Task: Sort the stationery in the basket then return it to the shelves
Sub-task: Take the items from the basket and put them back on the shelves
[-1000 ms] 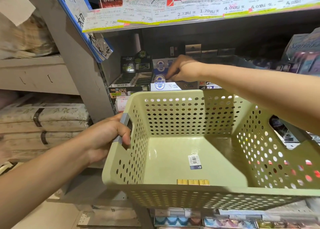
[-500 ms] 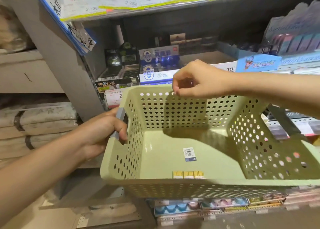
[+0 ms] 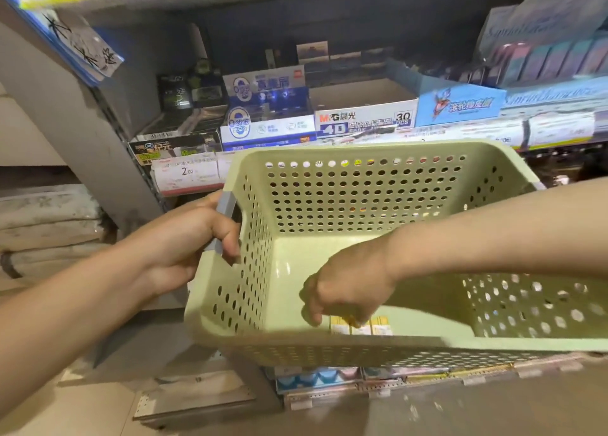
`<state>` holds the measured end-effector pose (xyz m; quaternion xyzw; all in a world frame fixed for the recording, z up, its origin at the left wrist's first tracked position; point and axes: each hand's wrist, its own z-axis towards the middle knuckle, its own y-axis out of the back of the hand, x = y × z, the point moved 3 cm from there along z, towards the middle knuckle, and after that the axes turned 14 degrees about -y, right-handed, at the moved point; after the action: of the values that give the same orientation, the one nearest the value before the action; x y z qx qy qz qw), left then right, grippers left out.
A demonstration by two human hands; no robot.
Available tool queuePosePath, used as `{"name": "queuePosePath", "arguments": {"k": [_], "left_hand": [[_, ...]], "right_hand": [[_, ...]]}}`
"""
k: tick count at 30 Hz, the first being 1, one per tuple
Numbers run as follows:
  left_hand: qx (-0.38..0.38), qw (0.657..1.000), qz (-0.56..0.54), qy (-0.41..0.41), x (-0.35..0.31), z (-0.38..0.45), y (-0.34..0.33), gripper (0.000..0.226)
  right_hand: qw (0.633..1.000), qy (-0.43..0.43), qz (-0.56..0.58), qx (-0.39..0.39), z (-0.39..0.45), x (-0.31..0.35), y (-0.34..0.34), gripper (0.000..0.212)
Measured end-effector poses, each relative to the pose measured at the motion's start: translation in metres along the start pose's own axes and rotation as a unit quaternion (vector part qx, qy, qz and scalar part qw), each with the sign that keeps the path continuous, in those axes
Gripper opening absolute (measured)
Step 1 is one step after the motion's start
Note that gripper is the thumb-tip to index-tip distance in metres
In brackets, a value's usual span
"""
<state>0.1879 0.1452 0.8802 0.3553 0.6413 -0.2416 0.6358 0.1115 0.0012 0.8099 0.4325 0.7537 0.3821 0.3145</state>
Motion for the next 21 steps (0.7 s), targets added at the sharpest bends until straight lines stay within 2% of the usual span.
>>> {"name": "queuePosePath", "arguments": {"k": [7,14,21], "left_hand": [[-0.02,1.0,-0.015,0.006,-0.004,0.01,-0.027,0.06],[-0.015,0.999,-0.03,0.015,-0.004,0.013,-0.038,0.062],[-0.018,0.999,-0.035,0.019,-0.005,0.012,-0.041,0.062]], "right_hand": [[0.996,0.058,-0.055,-0.026,-0.009,-0.013,-0.021,0.05],[0.997,0.068,-0.035,-0.02,-0.014,-0.021,-0.027,0.049],[0.995,0.079,-0.061,-0.02,-0.018,-0.023,-0.03,0.052]]}}
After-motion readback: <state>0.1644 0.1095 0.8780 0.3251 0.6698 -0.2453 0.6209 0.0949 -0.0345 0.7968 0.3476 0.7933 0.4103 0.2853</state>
